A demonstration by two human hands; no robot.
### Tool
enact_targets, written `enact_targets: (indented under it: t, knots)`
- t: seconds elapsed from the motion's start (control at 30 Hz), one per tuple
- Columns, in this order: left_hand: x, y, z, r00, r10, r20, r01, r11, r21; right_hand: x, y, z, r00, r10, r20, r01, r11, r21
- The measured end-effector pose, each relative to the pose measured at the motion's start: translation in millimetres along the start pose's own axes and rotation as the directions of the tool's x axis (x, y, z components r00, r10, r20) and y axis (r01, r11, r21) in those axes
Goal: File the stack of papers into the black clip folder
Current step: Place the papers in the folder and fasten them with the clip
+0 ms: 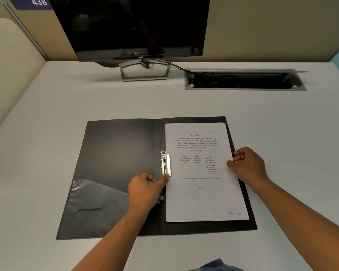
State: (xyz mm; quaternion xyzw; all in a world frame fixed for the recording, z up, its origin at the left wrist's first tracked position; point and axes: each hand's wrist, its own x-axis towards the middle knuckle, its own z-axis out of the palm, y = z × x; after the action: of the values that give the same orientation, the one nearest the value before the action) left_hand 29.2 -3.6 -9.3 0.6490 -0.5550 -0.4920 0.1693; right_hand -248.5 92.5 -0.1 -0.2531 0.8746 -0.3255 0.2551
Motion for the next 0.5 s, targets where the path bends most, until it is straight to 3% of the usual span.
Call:
enact_targets:
  t: [0.4,0.5]
  knots:
    - [-2,2,-6,0.998,0.011,0.06,-0.006,0.996,-0.084,3,3,-10,0.991,-0.051,0.123,0.04,0.995,0.089]
    - [-1,5,-16,0.992,-0.021,0.127,0.046,0.979,-0.198,2,3,-12,0.991,-0.038,0.128,0.023,0.993,0.112]
